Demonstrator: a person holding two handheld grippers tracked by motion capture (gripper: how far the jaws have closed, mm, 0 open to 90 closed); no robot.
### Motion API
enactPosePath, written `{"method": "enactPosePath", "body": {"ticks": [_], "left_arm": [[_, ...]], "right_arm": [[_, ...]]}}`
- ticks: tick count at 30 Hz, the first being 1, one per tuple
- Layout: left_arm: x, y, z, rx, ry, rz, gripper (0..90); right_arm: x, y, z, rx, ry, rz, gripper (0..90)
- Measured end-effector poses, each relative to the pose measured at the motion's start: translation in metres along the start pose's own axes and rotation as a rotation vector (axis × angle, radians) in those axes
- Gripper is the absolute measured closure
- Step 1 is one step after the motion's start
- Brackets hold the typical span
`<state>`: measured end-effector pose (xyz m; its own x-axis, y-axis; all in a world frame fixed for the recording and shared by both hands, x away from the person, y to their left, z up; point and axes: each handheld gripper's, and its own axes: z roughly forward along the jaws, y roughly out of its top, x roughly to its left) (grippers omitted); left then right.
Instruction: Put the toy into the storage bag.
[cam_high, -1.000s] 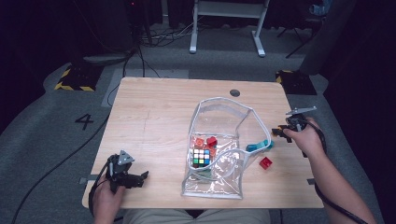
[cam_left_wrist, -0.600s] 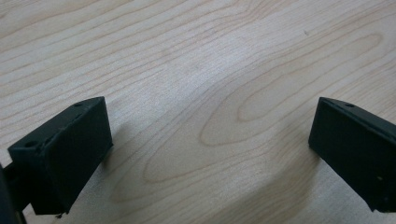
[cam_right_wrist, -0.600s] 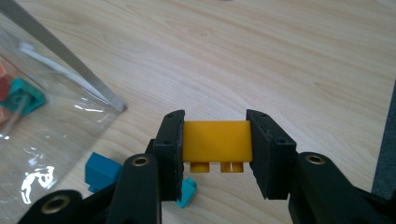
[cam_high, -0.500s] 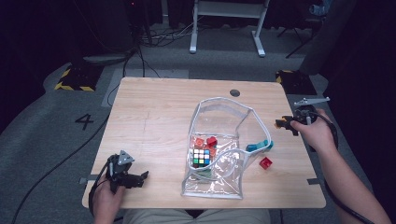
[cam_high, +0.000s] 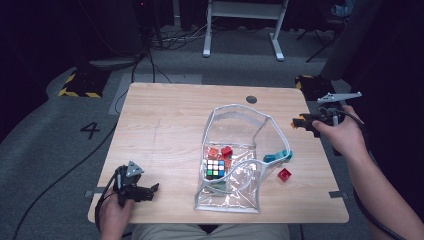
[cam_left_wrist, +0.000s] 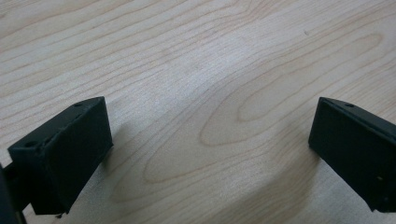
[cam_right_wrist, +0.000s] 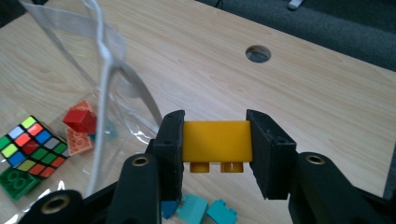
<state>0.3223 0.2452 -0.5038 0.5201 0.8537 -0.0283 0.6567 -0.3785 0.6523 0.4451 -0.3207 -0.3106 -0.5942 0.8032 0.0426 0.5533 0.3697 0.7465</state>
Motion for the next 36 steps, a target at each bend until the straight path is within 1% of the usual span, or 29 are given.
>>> {"method": "enactPosePath", "body": {"ticks": [5,12,13,20,24,28,29,36], "left_arm": [[0.0,0.0,0.0,0.002,0.001,0.001,0.0],[0.0,0.0,0.0,-0.001,-0.002,0.0,0.0],[0.0,0.0,0.0,0.0,0.003,0.0,0.0],[0.0,0.0,0.0,0.002,0.002,0.0,0.0],[0.0,0.0,0.0,0.0,-0.001,0.0,0.0],[0.0,0.0,0.0,0.002,0.002,0.001,0.0],[0.0,0.0,0.0,0.0,0.0,0.001,0.0],[0.0,0.0,0.0,-0.002,0.0,0.001,0.0]], "right_arm": [[0.017,0.016,-0.002,-0.012,0.019,-0.04,59.2],[0.036,0.032,-0.003,-0.022,0.046,-0.083,59.2],[0.04,0.034,-0.003,-0.024,0.058,-0.086,59.2],[0.059,0.048,0.003,-0.028,0.094,-0.115,59.2],[0.07,0.055,0.011,-0.023,0.118,-0.14,59.2],[0.084,0.062,0.024,-0.015,0.146,-0.159,59.2],[0.087,0.064,0.027,-0.011,0.147,-0.163,59.2],[0.102,0.073,0.047,0.003,0.177,-0.175,59.2]]}}
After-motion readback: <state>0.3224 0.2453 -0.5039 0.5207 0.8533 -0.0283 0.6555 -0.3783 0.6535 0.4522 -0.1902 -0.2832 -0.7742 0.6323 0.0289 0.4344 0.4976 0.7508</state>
